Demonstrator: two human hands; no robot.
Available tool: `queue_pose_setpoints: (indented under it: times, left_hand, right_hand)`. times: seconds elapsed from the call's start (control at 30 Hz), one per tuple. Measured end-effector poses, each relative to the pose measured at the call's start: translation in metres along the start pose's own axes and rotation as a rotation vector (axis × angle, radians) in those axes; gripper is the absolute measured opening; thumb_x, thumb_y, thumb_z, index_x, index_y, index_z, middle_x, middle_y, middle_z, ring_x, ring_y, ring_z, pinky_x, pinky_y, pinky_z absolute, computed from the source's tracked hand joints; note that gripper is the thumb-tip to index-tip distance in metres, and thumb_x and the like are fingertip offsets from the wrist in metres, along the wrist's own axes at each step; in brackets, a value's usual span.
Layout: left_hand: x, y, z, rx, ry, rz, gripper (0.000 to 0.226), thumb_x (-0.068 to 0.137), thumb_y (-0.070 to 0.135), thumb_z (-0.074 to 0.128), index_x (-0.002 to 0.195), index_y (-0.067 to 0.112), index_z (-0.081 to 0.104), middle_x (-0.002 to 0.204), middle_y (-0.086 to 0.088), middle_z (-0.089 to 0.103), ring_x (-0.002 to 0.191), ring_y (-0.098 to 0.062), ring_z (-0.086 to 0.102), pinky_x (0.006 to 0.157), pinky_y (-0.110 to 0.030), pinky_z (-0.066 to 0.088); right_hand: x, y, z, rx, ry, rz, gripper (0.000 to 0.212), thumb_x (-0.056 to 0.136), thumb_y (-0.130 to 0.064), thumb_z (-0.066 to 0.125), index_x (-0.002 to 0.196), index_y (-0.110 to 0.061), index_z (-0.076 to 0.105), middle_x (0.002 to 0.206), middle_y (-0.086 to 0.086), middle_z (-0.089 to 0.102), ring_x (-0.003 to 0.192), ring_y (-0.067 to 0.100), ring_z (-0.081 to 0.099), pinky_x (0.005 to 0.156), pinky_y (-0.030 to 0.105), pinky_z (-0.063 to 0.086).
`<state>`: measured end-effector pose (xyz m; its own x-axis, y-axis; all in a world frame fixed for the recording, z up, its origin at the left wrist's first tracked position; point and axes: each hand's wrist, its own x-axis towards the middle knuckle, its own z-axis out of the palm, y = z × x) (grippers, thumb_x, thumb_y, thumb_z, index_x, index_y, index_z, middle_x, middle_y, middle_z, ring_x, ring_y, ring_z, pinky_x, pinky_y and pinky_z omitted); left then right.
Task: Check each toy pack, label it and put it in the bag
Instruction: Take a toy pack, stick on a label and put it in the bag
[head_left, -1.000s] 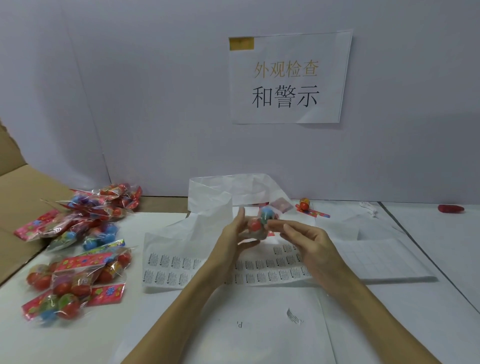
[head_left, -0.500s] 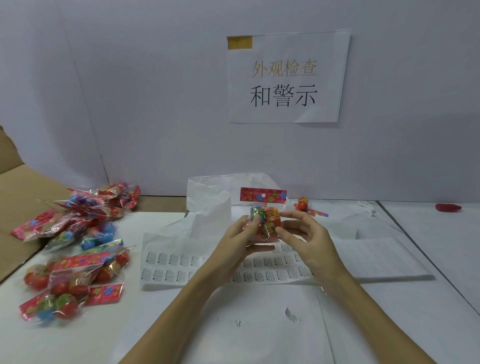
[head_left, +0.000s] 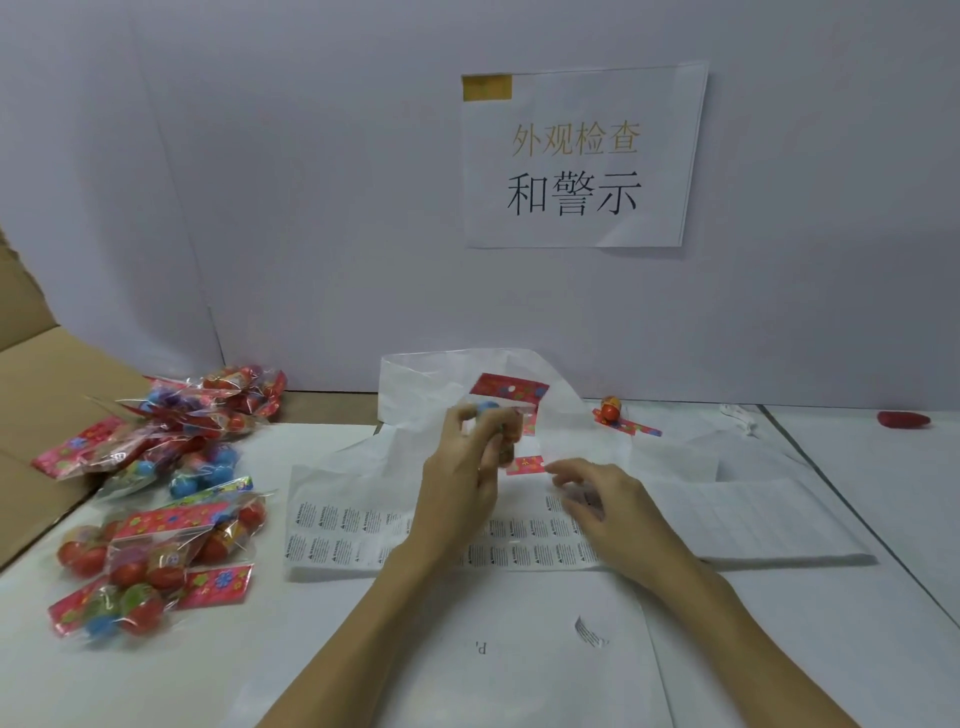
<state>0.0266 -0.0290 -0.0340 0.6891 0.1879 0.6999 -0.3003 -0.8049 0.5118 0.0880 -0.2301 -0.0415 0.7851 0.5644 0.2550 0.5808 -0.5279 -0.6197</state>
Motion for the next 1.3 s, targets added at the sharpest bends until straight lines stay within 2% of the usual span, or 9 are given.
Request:
queue_pose_setpoints:
  times: [0.07,0.13,0.23,0.37,0.47,0.53,0.67,0.9,1.3]
  left_hand:
    - [-0.0037,0.0008,0.0039,0.074,-0.070,0.055,0.018,0.097,0.002,0.065,0.104,0.018,0.072,0.137,-0.004,0.051,0.080,-0.012,0.064,0.068,-0.038,0.060]
    - [-0.0061,0.0021,0.0076,0.080,-0.128,0.067,0.015,0.098,0.009,0.066,0.108,0.017,0.073,0.142,-0.004,0.048,0.085,-0.020,0.066,0.074,-0.040,0.059]
    - [-0.0085,0.0027,0.0088,0.071,-0.244,0.093,0.032,0.093,0.019,0.071,0.125,0.018,0.067,0.149,-0.002,0.038,0.100,-0.023,0.065,0.090,-0.041,0.057]
    - [-0.0081,-0.0008,0.0076,0.106,-0.331,0.149,0.026,0.087,0.019,0.077,0.113,0.019,0.073,0.152,-0.004,0.041,0.110,-0.031,0.061,0.094,-0.046,0.051]
    - [-0.0082,-0.0026,0.0083,0.096,-0.320,0.124,0.014,0.086,0.014,0.078,0.100,0.016,0.076,0.149,-0.007,0.046,0.106,-0.035,0.062,0.091,-0.047,0.052]
    - [-0.0096,-0.0029,0.0096,0.099,-0.302,0.115,0.010,0.085,0.016,0.081,0.094,0.016,0.077,0.147,-0.007,0.049,0.103,-0.036,0.062,0.088,-0.047,0.052]
    - [-0.0106,-0.0035,0.0109,0.106,-0.298,0.102,0.012,0.084,0.018,0.082,0.096,0.018,0.077,0.147,-0.006,0.049,0.106,-0.035,0.062,0.089,-0.048,0.052]
    - [-0.0091,-0.0055,0.0115,0.101,-0.287,0.055,0.011,0.091,0.024,0.079,0.101,0.020,0.079,0.148,-0.003,0.048,0.112,-0.030,0.061,0.095,-0.047,0.052]
    - [-0.0087,-0.0050,0.0095,0.133,-0.315,0.096,0.003,0.094,0.019,0.076,0.097,0.018,0.077,0.148,-0.005,0.048,0.109,-0.033,0.059,0.092,-0.049,0.051]
  right_hand:
    - [0.0015,0.0009,0.0027,-0.059,0.014,-0.040,0.032,0.099,-0.015,0.067,0.126,-0.031,0.068,0.113,-0.012,0.066,0.110,0.009,0.058,0.103,0.033,0.048]
    - [0.0031,0.0017,0.0044,-0.112,0.017,-0.045,0.027,0.099,-0.019,0.068,0.121,-0.033,0.070,0.110,-0.012,0.063,0.108,0.011,0.055,0.102,0.035,0.045]
    - [0.0045,0.0014,0.0069,-0.129,0.016,-0.010,0.024,0.100,-0.020,0.066,0.117,-0.036,0.072,0.111,-0.009,0.060,0.111,0.013,0.052,0.105,0.034,0.042]
    - [0.0059,0.0001,0.0100,-0.145,0.005,0.035,0.024,0.101,-0.020,0.065,0.120,-0.033,0.072,0.121,-0.005,0.057,0.119,0.016,0.049,0.104,0.027,0.039]
    - [0.0054,-0.0019,0.0090,-0.111,0.011,0.039,0.023,0.100,-0.017,0.066,0.118,-0.031,0.072,0.121,-0.004,0.058,0.119,0.015,0.050,0.105,0.026,0.040]
    - [0.0050,-0.0026,0.0071,-0.099,0.008,0.019,0.022,0.100,-0.014,0.066,0.114,-0.029,0.073,0.119,-0.004,0.062,0.118,0.016,0.053,0.107,0.032,0.042]
    - [0.0045,-0.0041,0.0074,-0.083,0.008,0.015,0.022,0.100,-0.011,0.064,0.114,-0.026,0.071,0.114,-0.006,0.067,0.113,0.016,0.059,0.106,0.040,0.044]
    - [0.0043,-0.0004,0.0058,0.142,0.077,0.035,0.021,0.100,-0.011,0.065,0.106,-0.030,0.068,0.110,-0.013,0.069,0.106,0.001,0.063,0.095,0.022,0.051]
    - [0.0073,0.0053,0.0098,0.133,0.053,-0.006,0.021,0.098,-0.009,0.068,0.105,-0.027,0.075,0.108,-0.010,0.067,0.104,0.002,0.064,0.095,0.016,0.049]
